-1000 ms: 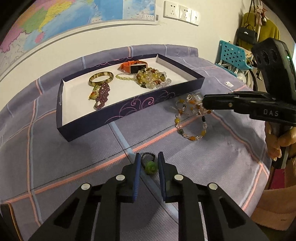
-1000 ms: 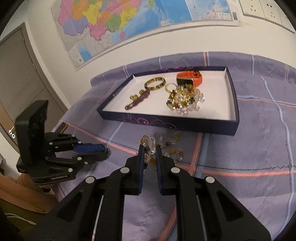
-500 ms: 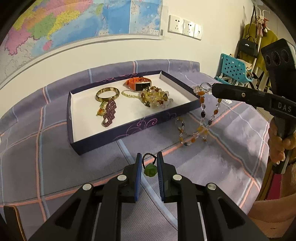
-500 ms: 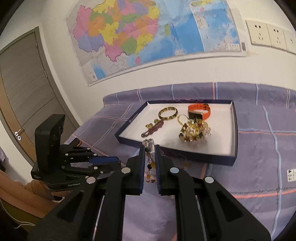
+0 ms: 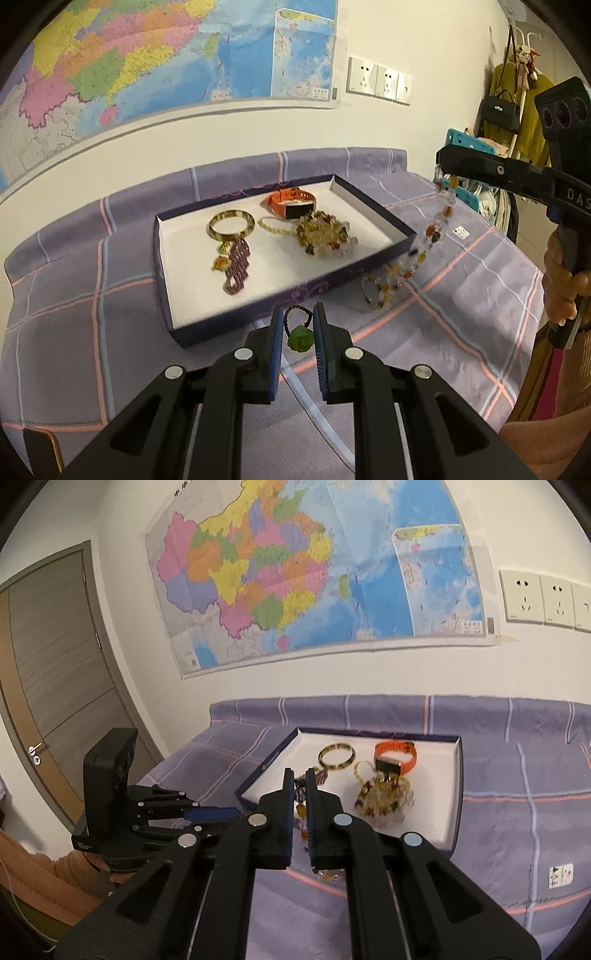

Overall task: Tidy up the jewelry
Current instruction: 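Lift and carry the multicolor necklace in the right tool and green ring in the left tool over the box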

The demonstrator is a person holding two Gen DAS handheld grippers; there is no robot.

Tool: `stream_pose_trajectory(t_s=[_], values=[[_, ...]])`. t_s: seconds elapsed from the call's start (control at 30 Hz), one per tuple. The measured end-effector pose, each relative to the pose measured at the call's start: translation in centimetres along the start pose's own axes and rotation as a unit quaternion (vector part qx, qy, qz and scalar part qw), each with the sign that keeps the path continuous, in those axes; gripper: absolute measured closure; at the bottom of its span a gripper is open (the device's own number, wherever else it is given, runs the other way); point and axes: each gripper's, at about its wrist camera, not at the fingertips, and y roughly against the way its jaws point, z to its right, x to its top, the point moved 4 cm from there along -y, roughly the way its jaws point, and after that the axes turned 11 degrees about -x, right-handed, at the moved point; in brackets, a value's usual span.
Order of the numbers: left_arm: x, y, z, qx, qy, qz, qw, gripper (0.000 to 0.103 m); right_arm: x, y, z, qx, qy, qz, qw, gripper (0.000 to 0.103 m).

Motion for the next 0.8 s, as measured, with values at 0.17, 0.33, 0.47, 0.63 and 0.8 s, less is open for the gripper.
stream_pose_trajectory(t_s=[0.17,0.33,0.47,0.63,0.8], values=[[0.4,0.0,-0.1,-0.001,-0.002,0.004,1.0,0.089,0.5,0.0,-0.1,0.004,0.0,0.005,1.0,0.097],[0.9,0.0,-0.2,0.001,-0.005,0.008,1.0,0.089,1.7,0.6,-0.2,0.004,0.004,0.021,1.0,0.097],[1.5,0.2,0.0,0.003,-0.01,0.014,0.9998,0.089,3.2,1.3,-0.6,0.002,0.014,0.04,0.999,0.097],[2.5,0.5,0.0,0.009,-0.019,0.024,0.9995,0.089,4.9,1.7,-0.9,-0.001,0.023,0.057,0.998,0.097],[3.3,0.6,-0.3,0.013,-0.02,0.029,0.9993,0.089,6.2,1.7,-1.0,-0.001,0.025,0.066,0.997,0.097]])
